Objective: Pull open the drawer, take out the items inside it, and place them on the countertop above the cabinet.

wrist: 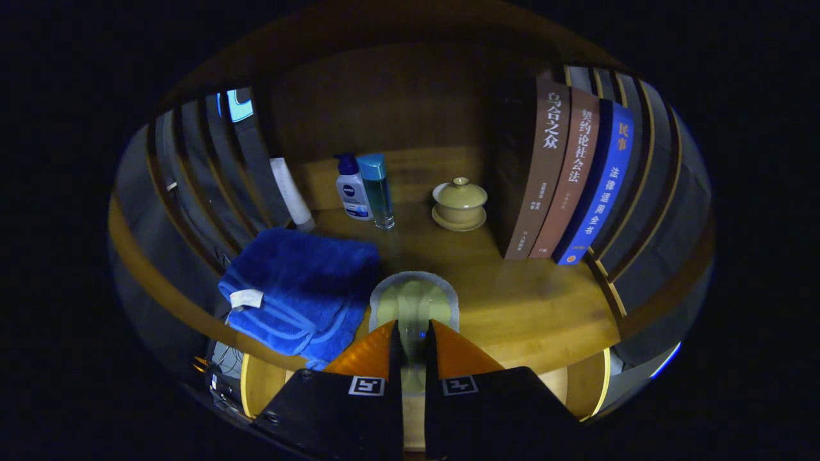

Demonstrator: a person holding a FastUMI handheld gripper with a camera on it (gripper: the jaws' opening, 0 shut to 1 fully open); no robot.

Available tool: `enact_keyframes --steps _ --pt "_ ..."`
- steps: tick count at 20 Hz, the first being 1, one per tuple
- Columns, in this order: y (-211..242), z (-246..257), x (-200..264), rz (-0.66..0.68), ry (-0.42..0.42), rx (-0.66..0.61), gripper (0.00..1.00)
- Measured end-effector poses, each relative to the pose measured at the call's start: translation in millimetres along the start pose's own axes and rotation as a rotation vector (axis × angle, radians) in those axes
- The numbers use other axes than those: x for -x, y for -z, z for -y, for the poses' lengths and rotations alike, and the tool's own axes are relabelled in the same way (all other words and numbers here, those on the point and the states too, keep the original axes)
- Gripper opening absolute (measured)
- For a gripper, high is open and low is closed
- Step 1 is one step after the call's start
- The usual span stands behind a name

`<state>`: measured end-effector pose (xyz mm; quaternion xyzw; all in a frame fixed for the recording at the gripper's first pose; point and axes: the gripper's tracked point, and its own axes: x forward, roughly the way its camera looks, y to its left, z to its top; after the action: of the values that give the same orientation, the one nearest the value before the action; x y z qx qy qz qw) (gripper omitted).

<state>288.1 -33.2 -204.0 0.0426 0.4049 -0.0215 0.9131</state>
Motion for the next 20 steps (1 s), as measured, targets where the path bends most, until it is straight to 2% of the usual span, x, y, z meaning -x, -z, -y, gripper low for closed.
enact_keyframes --steps 5,7,12,13,14,20 --pt "-6 4 -31 -0.04 0.006 0.008 0.18" --pt "-12 5 -36 -0.034 0.006 -0.008 0.28" --pt "-10 5 -36 -0.01 -0.019 -0.051 0.91" --pt "-12 5 -32 0.006 -0.026 -0.051 0.93" --pt "-14 5 -31 0.027 -0.03 -0.048 1.0" --pt "-13 -5 33 0.209 -0.051 -0.033 1.0"
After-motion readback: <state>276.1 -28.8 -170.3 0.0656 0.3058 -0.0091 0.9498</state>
